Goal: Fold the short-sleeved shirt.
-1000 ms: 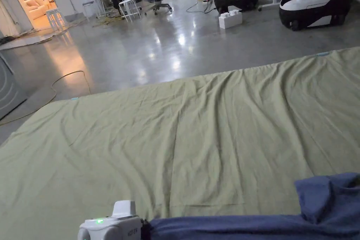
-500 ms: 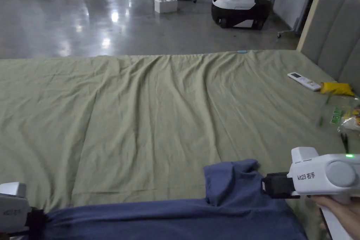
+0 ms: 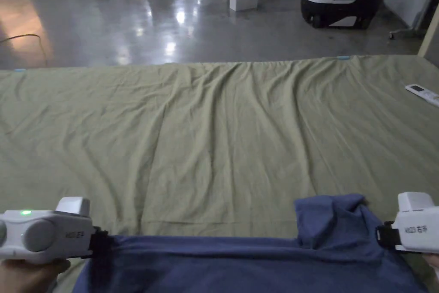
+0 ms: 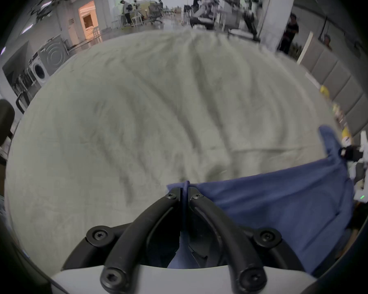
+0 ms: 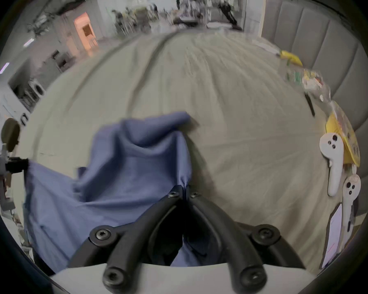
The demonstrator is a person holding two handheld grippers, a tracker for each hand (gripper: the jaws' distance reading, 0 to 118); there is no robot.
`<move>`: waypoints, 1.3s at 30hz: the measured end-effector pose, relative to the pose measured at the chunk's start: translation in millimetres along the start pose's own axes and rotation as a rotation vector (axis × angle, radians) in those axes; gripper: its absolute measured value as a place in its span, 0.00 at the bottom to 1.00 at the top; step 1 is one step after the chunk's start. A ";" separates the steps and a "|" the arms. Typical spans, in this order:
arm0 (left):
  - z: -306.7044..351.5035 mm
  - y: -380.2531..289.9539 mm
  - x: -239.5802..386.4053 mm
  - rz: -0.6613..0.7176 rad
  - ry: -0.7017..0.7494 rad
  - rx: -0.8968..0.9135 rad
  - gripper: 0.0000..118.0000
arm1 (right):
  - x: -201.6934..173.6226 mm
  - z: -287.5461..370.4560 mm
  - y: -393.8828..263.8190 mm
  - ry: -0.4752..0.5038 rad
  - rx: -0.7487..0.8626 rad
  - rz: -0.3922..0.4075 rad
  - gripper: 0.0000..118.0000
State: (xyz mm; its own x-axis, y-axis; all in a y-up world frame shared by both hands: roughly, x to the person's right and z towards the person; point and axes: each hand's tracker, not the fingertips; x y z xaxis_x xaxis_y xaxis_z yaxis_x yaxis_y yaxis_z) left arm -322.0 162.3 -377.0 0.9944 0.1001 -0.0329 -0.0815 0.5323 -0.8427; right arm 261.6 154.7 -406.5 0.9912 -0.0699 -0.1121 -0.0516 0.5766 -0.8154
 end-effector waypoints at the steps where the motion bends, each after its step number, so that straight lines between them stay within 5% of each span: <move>1: 20.9 -0.5 -2.6 0.017 -0.036 0.066 0.05 | -5.2 21.9 -6.3 0.035 0.063 0.023 0.02; 10: 183.0 -149.8 -16.8 0.011 -0.113 0.319 0.05 | -7.6 181.9 -128.0 0.115 0.227 -0.057 0.02; 15: 165.5 -230.0 -35.7 0.092 -0.118 0.185 0.05 | 11.9 192.8 -198.6 0.090 0.173 -0.173 0.02; 25: 143.4 -293.1 -48.9 0.234 -0.014 0.240 0.11 | 13.8 158.8 -241.0 0.045 0.126 -0.199 0.03; 27: 149.2 -290.8 -54.4 0.281 0.020 0.261 0.42 | 16.9 158.5 -241.1 0.031 0.132 -0.197 0.25; 29: 166.0 -288.4 -58.5 0.342 0.004 0.318 0.69 | 15.6 168.1 -239.5 -0.021 0.160 -0.175 0.62; 33: 231.6 -282.6 -41.5 0.298 -0.053 0.516 0.70 | 7.4 219.5 -240.9 -0.029 0.340 -0.196 0.65; 39: 359.6 -281.2 34.6 -0.019 0.209 0.787 0.81 | -39.3 320.5 -250.6 -0.012 0.658 -0.154 0.75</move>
State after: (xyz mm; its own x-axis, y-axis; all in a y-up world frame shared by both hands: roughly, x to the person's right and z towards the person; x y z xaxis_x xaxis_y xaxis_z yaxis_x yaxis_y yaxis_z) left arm -288.7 318.4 52.1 0.9817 -0.0324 -0.1876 -0.0103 0.9749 -0.2225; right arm 274.5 273.9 -15.7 0.9829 -0.1836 -0.0128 0.1710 0.9366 -0.3058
